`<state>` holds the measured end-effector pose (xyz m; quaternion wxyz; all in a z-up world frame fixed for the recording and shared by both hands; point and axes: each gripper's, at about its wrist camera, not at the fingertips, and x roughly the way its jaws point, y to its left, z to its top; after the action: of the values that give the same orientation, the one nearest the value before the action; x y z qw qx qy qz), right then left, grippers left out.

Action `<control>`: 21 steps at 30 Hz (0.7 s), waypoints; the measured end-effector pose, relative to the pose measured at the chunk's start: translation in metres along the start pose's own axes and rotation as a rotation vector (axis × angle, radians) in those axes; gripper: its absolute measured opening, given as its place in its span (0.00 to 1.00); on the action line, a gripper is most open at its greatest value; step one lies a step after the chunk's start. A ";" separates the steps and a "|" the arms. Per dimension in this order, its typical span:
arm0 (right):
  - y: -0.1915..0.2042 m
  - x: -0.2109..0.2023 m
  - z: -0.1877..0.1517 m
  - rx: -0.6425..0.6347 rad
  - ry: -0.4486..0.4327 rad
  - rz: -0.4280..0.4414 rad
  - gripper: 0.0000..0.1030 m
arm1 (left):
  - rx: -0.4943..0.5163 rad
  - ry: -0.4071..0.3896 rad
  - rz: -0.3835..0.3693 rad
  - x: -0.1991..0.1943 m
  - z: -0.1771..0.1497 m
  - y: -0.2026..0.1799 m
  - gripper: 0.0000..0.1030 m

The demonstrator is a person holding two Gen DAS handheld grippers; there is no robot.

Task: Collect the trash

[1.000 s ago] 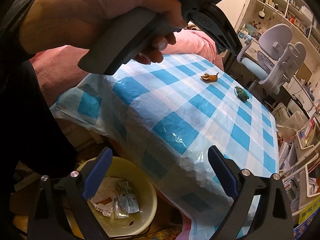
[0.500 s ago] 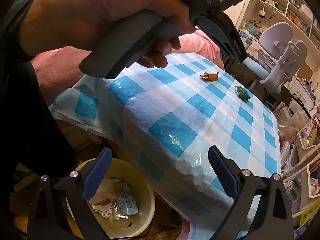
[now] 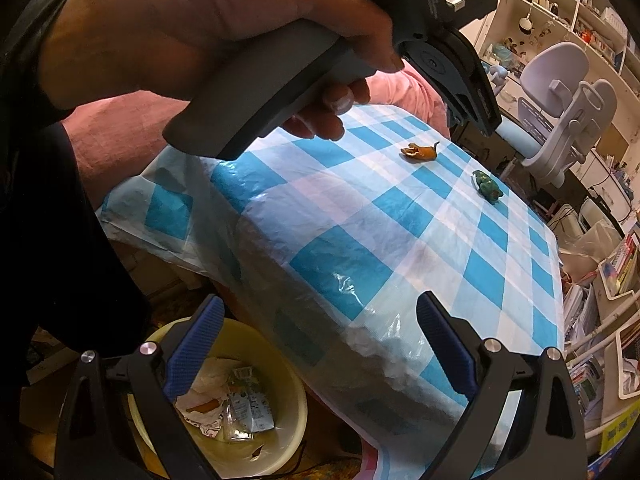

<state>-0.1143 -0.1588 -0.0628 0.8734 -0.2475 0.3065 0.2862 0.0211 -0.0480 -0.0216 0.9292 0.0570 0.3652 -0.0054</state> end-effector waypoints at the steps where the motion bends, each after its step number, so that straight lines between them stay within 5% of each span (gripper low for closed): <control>1: -0.001 0.000 0.000 0.002 -0.001 0.000 0.90 | 0.003 0.001 0.000 0.001 0.000 -0.001 0.93; 21: -0.017 0.006 0.009 0.002 -0.009 -0.019 0.90 | 0.010 0.041 -0.002 0.018 0.003 -0.006 0.93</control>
<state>-0.0957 -0.1635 -0.0567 0.8778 -0.2482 0.3005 0.2785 0.0363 -0.0537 -0.0324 0.9212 0.0613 0.3842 -0.0071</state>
